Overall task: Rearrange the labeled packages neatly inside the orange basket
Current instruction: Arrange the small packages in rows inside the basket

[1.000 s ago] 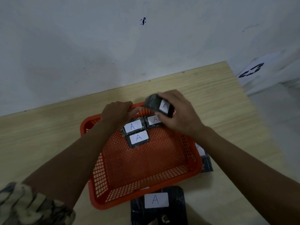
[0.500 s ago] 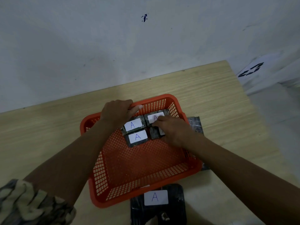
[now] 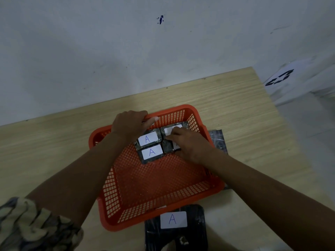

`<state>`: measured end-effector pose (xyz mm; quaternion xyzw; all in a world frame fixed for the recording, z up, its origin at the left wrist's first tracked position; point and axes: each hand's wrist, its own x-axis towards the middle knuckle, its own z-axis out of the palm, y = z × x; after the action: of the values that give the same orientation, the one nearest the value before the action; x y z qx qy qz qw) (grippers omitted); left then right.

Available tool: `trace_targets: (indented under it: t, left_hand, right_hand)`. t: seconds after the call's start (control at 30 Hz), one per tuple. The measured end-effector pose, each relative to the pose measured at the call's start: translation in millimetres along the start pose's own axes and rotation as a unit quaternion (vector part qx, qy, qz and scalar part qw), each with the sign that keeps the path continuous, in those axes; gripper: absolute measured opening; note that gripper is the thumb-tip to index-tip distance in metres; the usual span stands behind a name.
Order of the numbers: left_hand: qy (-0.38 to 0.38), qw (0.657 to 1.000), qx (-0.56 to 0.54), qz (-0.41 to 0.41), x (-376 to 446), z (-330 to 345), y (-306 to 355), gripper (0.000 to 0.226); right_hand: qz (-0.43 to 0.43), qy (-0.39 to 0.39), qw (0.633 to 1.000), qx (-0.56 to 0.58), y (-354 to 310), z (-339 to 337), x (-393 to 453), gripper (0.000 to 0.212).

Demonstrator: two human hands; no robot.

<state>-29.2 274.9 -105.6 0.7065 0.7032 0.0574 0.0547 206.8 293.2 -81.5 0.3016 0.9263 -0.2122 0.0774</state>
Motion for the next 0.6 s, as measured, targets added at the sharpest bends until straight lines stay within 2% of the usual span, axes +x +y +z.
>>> trace_targets:
  t: [0.13,0.33,0.43,0.6]
  left_hand:
    - [0.009,0.999,-0.04,0.006,-8,-1,3,0.048]
    - [0.063,0.996,-0.056,0.002,-55,-20,21,0.055]
    - [0.012,0.998,-0.07,0.004,-98,-26,43,0.056]
    - [-0.052,0.99,-0.128,0.023,-177,-32,79,0.053]
  right_hand:
    - [0.002,0.016,1.0,-0.01,3,-1,-11,0.076]
    - [-0.022,0.129,0.991,0.012,-10,-2,-49,0.042]
    - [-0.019,0.186,0.982,0.015,-21,2,-75,0.026]
    - [-0.033,0.236,0.969,0.062,-44,22,-120,0.015]
